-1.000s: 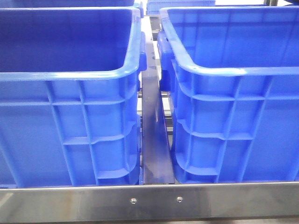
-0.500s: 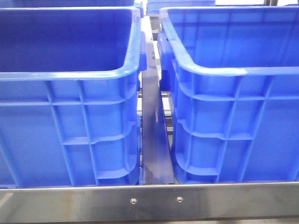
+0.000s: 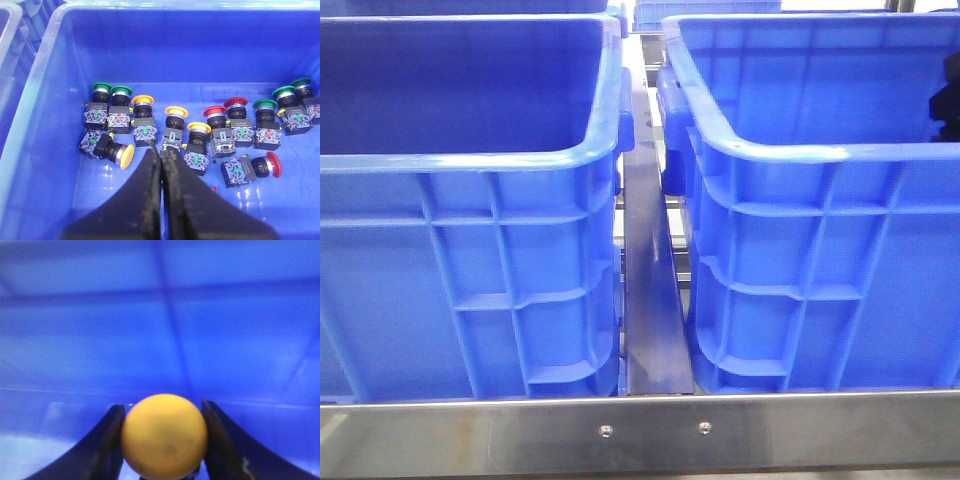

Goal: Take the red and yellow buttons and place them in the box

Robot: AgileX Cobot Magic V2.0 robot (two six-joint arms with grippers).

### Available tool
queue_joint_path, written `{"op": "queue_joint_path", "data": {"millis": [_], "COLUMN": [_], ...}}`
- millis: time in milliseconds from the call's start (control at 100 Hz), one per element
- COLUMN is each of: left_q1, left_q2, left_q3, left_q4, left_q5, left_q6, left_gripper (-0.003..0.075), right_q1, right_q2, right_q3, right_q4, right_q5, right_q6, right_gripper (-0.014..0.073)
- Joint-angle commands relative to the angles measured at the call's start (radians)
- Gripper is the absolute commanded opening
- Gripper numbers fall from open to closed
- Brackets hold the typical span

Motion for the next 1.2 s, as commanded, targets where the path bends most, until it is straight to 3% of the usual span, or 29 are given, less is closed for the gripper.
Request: {"op": "queue_joint_path", "data": {"millis": [0,190,360,430,820,1190], "left_q1": [0.002,0.002,0.002,0.002,0.002,0.002], "left_q2": [-0.002,-0.002,-0.002,-0.002,-0.002,-0.002], "left_q3": [-0.027,-0.027,-0.027,-0.027,-0.027,-0.027], "left_q4": [0.002,0.002,0.002,0.002,0.002,0.002], "left_q5": [-0.084,-0.086,-0.086,-0.086,-0.086,-0.077], "left_q6": [-0.008,-0.008,-0.008,-0.008,-0.008,-0.008], "left_gripper": [-0.0019,-0.0019,-0.0019,-0.0019,-0.0019,-0.0019], "right_q1": [0.0,0.0,0.0,0.0,-0.001,0.0], "right_q2": [-0.017,0.032,0.023,0.009,-0.213,-0.633], "right_q3": [-0.045,-0.045,-0.032,-0.029,0.007,0.238], "right_q4": [0.125,0.124,0.124,0.124,0.124,0.123], "right_q5": [0.067,0.051,0.064,0.062,0.023,-0.092], "right_q6": [-0.034,-0.034,-0.033,-0.03,0.018,0.037], "right_gripper": [0.0113,0.0156,0.0451,0.0521,0.0525,0.0524]}}
